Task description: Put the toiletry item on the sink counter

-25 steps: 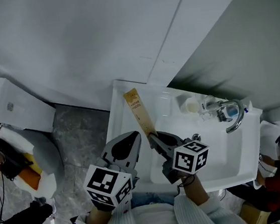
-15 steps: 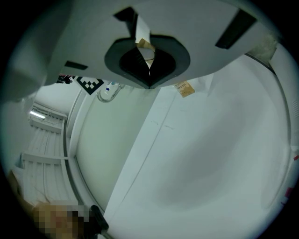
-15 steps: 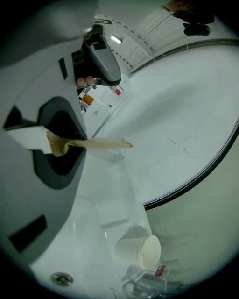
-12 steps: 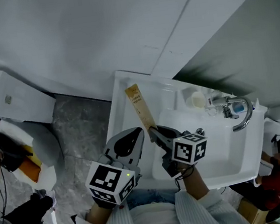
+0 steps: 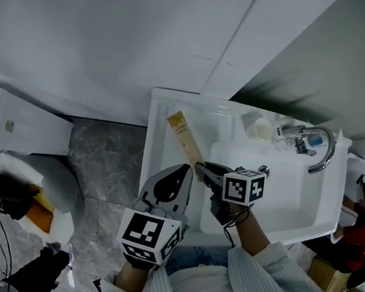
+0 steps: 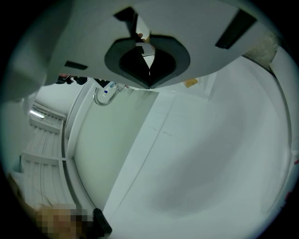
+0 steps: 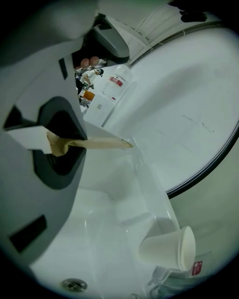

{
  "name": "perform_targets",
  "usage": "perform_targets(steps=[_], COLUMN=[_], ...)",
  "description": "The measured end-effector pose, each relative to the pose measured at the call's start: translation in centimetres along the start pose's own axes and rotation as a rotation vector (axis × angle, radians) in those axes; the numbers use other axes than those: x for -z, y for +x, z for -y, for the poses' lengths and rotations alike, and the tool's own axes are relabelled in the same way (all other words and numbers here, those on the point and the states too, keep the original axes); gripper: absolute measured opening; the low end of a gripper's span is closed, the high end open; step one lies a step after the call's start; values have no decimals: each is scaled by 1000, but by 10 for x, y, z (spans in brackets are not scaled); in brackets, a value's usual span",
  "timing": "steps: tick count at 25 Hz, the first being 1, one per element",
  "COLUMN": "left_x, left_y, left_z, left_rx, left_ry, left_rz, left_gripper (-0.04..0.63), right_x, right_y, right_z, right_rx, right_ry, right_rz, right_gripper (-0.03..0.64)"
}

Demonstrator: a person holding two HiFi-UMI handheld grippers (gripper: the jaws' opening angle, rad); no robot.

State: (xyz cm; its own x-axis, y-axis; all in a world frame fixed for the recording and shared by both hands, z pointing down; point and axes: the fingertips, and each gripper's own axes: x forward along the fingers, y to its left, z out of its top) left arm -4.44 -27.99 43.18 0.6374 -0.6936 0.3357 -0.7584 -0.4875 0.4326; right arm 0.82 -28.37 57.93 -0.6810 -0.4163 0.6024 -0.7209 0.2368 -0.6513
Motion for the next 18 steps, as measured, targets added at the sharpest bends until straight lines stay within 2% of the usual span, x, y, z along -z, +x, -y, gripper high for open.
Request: perform_targets(steps=[18], left_x=[9], left_y=[5], left_z=[-10], left_rx=[-17], left_ry=[-9], left_rz=[-30], left_gripper=[17], right_x=[14], right_y=[19], right_z=[27], right_rx=[45], right_ry=[37], right_rz=[-50], right_gripper=[64])
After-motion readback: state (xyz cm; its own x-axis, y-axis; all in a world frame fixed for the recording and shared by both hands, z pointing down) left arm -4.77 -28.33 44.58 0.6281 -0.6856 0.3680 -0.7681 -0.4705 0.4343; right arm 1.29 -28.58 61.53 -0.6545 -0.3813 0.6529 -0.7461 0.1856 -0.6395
